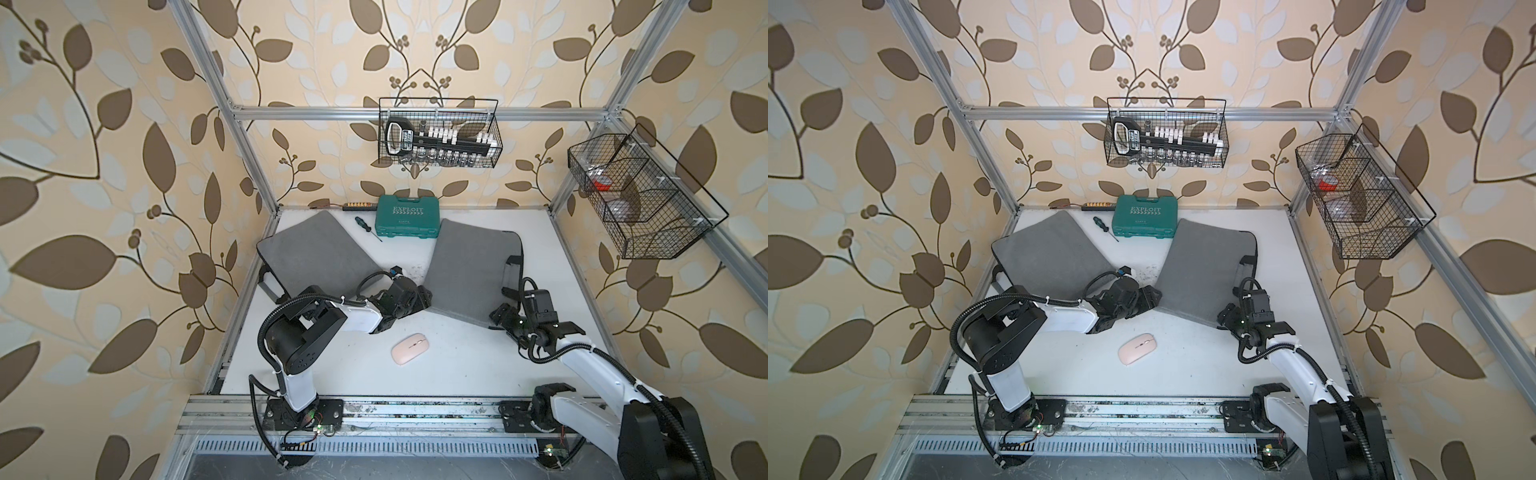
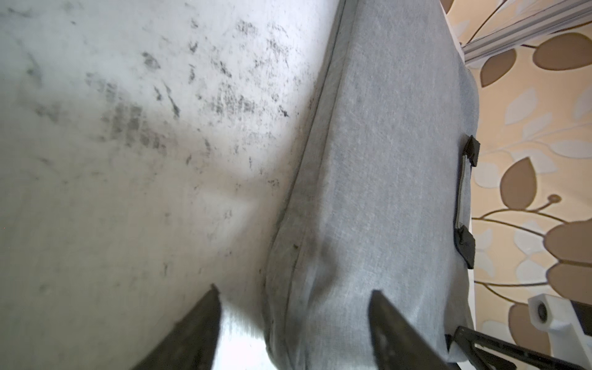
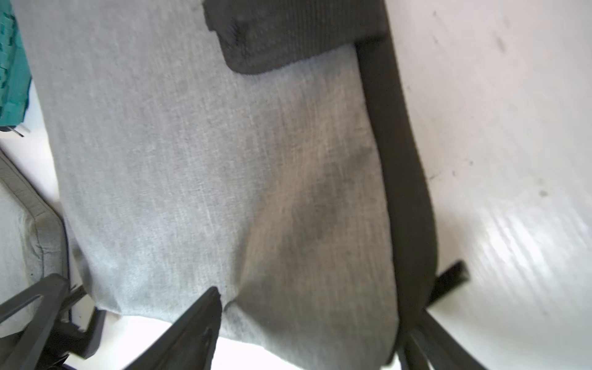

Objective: Put the mouse into the laptop bag
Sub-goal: Unzip the zipper on the zippered laptop bag.

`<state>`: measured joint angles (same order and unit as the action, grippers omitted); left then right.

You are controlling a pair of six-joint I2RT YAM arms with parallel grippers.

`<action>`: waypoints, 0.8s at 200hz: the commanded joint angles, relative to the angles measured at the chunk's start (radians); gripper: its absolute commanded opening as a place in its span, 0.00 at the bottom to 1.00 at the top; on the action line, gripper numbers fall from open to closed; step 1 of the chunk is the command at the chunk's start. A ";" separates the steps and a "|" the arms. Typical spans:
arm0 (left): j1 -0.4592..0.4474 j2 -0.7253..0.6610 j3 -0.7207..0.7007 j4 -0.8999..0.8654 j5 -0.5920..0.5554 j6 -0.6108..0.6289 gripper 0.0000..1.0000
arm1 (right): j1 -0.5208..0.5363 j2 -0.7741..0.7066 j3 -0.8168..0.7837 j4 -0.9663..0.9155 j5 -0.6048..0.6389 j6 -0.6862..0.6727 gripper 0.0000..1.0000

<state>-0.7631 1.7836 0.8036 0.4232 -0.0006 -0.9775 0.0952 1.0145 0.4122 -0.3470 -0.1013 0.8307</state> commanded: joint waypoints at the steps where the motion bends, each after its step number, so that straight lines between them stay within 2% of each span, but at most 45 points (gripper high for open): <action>1: 0.002 0.059 0.058 -0.026 0.021 -0.006 0.99 | -0.004 -0.033 0.022 -0.051 0.027 -0.011 0.83; 18: 0.002 0.121 0.095 -0.015 0.055 -0.014 0.96 | -0.004 -0.052 0.020 -0.083 0.041 -0.016 0.84; 28: 0.002 0.154 0.106 0.014 0.071 -0.021 0.83 | -0.004 -0.063 0.015 -0.097 0.054 -0.018 0.83; 39: 0.002 0.181 0.118 0.036 0.079 -0.028 0.60 | -0.005 -0.075 0.005 -0.107 0.074 -0.018 0.79; 51: 0.004 0.200 0.140 0.026 0.074 -0.033 0.19 | -0.005 -0.088 -0.005 -0.112 0.092 -0.016 0.76; 58: 0.006 0.206 0.156 0.001 0.067 -0.036 0.00 | -0.005 -0.092 -0.009 -0.109 0.084 -0.016 0.74; 79: 0.045 0.190 0.184 -0.081 0.065 -0.042 0.00 | -0.006 -0.107 -0.005 -0.129 0.096 -0.009 0.72; 106: 0.154 0.106 0.157 -0.159 0.091 -0.025 0.00 | -0.005 -0.128 -0.027 -0.104 0.064 -0.015 0.72; 128: 0.234 0.073 0.209 -0.283 0.131 0.082 0.00 | 0.004 -0.122 -0.063 -0.001 -0.034 -0.064 0.78; 142: 0.268 0.086 0.264 -0.343 0.181 0.175 0.00 | 0.022 -0.101 -0.066 0.035 -0.048 -0.079 0.84; 160: 0.287 0.110 0.312 -0.387 0.221 0.239 0.00 | 0.048 -0.102 -0.084 0.100 -0.062 -0.123 0.86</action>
<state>-0.5148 1.9068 1.0451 0.1738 0.2306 -0.8619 0.1158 0.9108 0.3595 -0.3527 -0.1116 0.7750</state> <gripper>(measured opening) 0.067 0.855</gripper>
